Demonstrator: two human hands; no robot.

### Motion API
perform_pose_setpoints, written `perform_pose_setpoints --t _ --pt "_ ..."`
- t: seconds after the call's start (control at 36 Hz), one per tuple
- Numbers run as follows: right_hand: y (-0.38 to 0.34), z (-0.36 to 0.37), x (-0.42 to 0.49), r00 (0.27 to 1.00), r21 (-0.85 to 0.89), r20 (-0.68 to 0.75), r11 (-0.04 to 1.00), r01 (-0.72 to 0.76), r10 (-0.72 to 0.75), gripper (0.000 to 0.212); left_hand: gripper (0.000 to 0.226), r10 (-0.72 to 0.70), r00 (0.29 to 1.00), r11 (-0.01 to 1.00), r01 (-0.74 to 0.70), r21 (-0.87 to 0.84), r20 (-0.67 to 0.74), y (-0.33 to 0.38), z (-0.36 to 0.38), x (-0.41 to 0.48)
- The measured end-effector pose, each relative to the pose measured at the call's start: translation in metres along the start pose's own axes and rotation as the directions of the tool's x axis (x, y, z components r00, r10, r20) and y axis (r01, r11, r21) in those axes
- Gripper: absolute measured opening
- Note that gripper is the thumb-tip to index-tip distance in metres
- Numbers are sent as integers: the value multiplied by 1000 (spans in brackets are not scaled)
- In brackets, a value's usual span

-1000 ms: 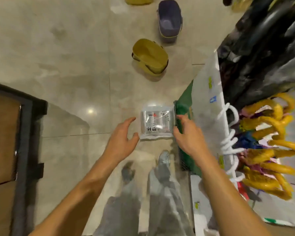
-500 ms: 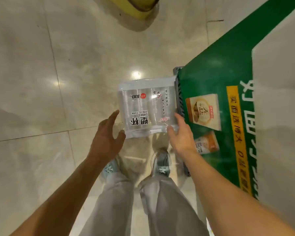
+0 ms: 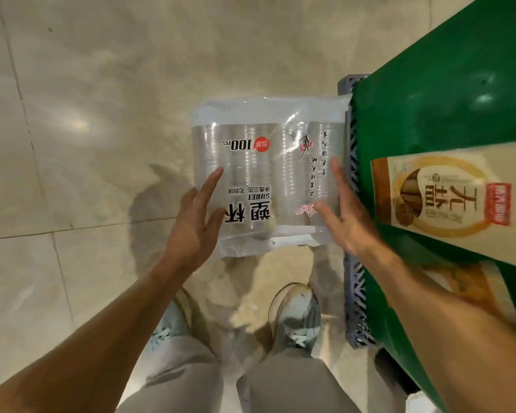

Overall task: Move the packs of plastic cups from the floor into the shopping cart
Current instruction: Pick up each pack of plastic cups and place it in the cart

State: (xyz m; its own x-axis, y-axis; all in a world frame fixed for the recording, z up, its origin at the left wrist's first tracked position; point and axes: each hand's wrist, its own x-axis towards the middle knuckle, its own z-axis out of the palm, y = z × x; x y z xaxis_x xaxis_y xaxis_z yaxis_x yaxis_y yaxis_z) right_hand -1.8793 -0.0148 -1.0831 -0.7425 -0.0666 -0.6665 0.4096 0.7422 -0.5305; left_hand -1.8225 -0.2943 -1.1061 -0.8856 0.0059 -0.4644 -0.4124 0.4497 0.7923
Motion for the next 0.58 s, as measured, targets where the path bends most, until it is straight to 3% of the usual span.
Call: perform_pose_setpoints --t 0.11,0.28,0.42,0.58 --pt "-20 -4 -20 995 16 23 995 99 -100 75 58 -40 995 999 42 25 -88 9 -15 -15" --pt "-96 -19 -72 963 -167 30 949 268 -267 70 60 -101 980 994 92 -61 -173 54 -82 -85" --pt "-200 -33 -135 927 -218 137 903 371 -348 69 59 -168 934 983 134 -127 -315 99 -163 -170" --pt "-365 -48 -225 831 -298 264 778 553 -490 66 56 -234 838 966 143 -215 -493 173 -277 -286"
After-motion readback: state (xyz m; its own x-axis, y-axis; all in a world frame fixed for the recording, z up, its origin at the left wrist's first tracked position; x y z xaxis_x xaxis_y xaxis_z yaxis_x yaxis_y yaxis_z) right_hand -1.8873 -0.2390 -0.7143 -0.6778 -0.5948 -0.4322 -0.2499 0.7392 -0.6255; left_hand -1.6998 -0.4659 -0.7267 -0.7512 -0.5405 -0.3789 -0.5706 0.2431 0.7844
